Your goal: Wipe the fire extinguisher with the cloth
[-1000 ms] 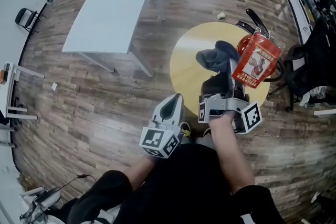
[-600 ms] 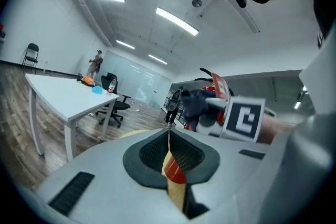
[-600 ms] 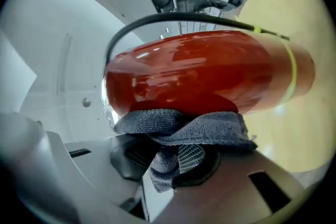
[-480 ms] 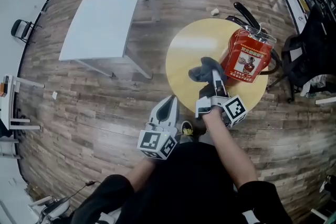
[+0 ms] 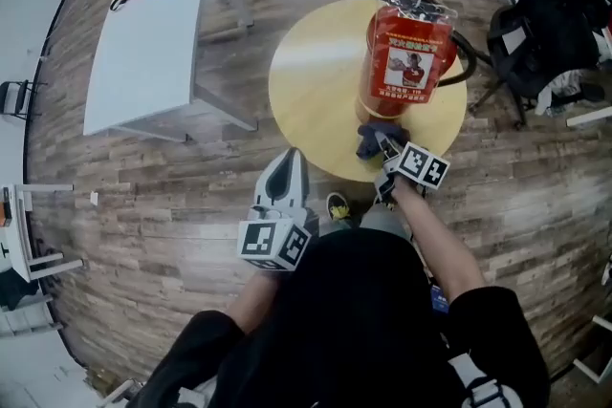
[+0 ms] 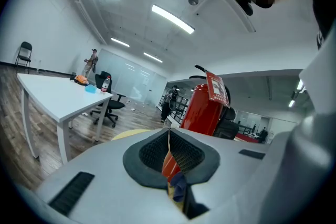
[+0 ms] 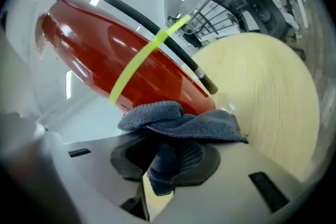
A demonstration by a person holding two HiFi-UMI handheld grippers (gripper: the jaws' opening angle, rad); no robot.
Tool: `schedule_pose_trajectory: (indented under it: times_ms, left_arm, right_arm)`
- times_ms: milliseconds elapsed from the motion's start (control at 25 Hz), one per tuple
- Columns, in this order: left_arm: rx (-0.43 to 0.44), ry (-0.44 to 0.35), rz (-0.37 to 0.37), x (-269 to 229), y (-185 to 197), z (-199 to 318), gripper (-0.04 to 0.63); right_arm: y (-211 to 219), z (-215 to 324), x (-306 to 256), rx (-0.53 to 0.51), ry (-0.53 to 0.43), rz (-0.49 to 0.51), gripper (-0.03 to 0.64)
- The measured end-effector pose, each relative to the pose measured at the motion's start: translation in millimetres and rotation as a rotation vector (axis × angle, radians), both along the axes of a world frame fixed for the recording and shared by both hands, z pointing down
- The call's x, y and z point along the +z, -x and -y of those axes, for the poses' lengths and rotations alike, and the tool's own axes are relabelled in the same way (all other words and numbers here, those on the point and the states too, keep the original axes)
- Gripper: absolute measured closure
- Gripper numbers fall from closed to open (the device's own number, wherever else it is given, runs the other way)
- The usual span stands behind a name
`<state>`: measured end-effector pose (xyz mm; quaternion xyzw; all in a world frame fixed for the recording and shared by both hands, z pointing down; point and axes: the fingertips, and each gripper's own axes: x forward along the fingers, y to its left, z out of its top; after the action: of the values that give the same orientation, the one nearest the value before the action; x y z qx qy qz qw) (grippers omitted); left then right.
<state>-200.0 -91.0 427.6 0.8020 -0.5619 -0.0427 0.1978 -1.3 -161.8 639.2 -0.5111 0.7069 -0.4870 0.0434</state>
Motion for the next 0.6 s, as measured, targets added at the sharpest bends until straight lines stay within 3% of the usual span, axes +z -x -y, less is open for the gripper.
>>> schedule_pose_trajectory:
  times_ms: [160, 280, 440, 600]
  left_arm:
    - [0.035, 0.002, -0.005, 2.5, -14.4, 9.3, 0.571]
    - [0.062, 0.012, -0.009, 5.9, -23.1, 13.5, 0.571]
    - [0.098, 0.011, -0.016, 11.3, -37.5, 24.3, 0.571]
    - [0.13, 0.025, -0.02, 18.5, -52.0, 25.3, 0.571]
  right_arm:
    - [-21.0, 2.5, -56.2, -0.234, -0.09, -0.255, 0.518]
    - [-28.1, 4.5, -116.8, -0.418, -0.226, -0.462, 0.518]
    - [-39.2, 18.7, -218.3, -0.508, -0.449, -0.622, 0.518]
    - [-48.1, 14.7, -306.8, -0.582, -0.561, -0.69, 0.52]
